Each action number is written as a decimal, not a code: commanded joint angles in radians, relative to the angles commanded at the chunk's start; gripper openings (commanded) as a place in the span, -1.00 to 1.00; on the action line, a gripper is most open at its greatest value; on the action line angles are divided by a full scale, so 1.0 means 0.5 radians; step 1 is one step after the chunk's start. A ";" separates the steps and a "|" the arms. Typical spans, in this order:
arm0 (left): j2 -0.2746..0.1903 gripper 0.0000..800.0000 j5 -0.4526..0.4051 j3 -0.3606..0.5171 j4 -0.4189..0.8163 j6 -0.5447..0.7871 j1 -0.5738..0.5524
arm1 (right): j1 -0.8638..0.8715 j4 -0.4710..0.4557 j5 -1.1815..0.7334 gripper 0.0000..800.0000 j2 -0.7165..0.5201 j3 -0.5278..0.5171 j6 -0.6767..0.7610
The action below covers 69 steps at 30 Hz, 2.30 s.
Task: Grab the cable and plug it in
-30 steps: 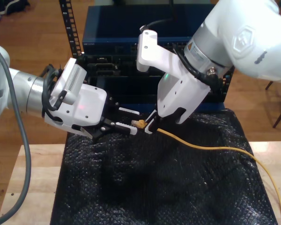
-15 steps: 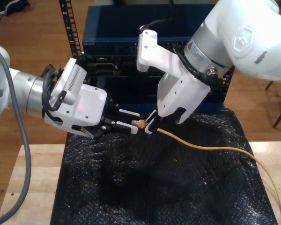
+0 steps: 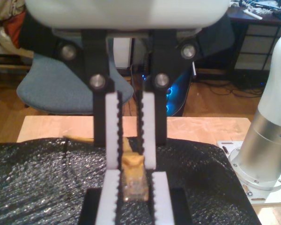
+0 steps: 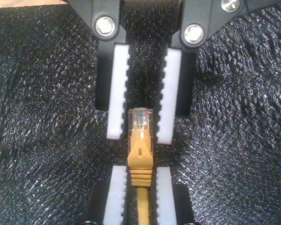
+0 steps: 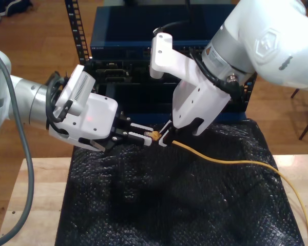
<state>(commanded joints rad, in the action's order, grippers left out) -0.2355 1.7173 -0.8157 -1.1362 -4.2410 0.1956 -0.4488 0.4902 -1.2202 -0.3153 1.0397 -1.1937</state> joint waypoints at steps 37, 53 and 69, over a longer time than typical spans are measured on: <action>0.089 -0.99 0.077 -0.046 -0.006 -0.092 -0.003 | 0.015 -0.012 0.003 1.00 -0.215 0.012 -0.255; 0.322 -0.99 0.344 -0.181 -0.028 -0.255 -0.003 | 0.018 -0.046 0.006 1.00 -0.377 -0.015 -0.261; 0.396 -0.99 0.506 -0.261 -0.055 -0.356 0.012 | 0.006 -0.055 0.528 0.99 -0.786 -0.417 -0.540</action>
<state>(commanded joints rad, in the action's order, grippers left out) -0.0376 1.9705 -0.9461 -1.1638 -4.4189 0.2018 -0.4457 0.4626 -0.9563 -0.7081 0.8310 -1.4638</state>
